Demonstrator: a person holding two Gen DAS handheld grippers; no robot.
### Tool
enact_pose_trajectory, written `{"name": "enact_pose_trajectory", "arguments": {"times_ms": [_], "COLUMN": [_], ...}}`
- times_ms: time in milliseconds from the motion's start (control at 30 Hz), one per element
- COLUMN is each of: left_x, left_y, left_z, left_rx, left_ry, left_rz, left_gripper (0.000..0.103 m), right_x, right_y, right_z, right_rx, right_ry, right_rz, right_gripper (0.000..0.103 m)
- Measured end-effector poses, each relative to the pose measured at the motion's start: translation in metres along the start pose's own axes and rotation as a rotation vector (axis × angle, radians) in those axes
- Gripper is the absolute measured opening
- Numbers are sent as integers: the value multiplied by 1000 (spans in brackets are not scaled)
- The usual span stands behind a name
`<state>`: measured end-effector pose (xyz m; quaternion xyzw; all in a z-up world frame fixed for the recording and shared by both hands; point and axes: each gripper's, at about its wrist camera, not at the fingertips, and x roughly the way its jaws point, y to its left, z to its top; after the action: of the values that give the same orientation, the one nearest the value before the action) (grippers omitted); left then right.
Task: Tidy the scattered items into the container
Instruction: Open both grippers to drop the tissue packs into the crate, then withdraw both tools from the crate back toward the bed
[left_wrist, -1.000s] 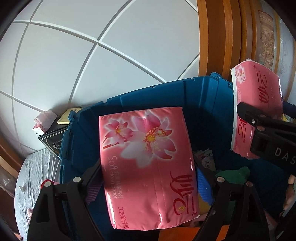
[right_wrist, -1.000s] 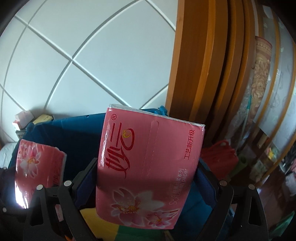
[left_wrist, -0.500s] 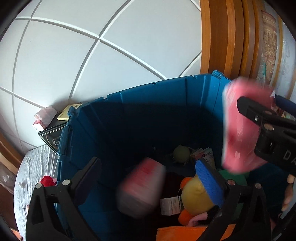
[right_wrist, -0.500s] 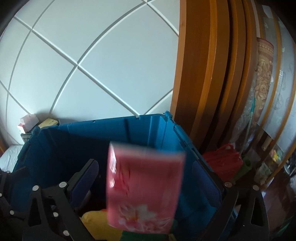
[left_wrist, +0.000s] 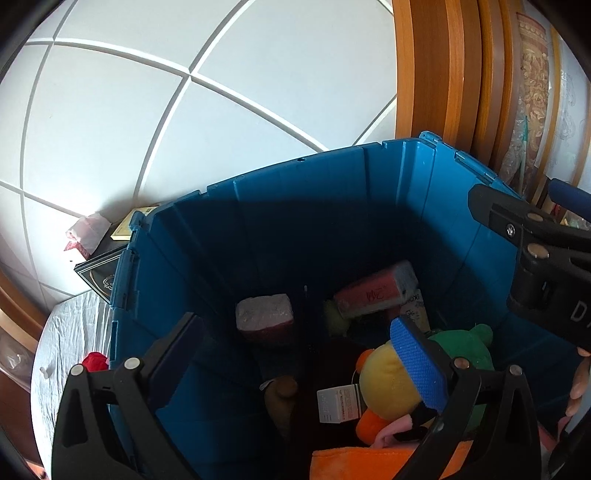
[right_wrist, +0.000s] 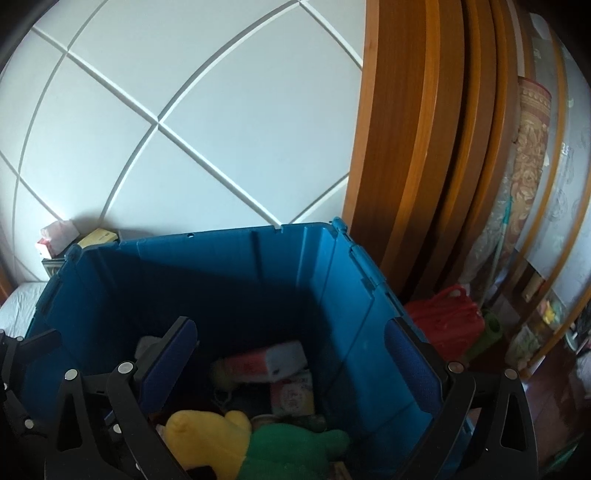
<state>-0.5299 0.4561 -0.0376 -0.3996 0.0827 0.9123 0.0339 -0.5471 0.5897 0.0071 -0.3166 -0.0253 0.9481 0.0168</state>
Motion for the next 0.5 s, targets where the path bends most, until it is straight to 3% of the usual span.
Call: {"name": "enact_pose_trajectory", "arguments": {"times_ms": [267, 500], "left_x": [0, -23], "left_y": [2, 18], "left_z": [2, 8], "left_rx": [-9, -88], "left_ry": [3, -29], "left_rz": [-17, -45], "left_gripper": [103, 103], "right_x": [5, -11], "right_y": [-5, -10], "right_z": [-1, 5], "right_rx": [16, 56], "right_ry": [29, 14], "right_rz": [-3, 27], "right_gripper": [103, 103]}}
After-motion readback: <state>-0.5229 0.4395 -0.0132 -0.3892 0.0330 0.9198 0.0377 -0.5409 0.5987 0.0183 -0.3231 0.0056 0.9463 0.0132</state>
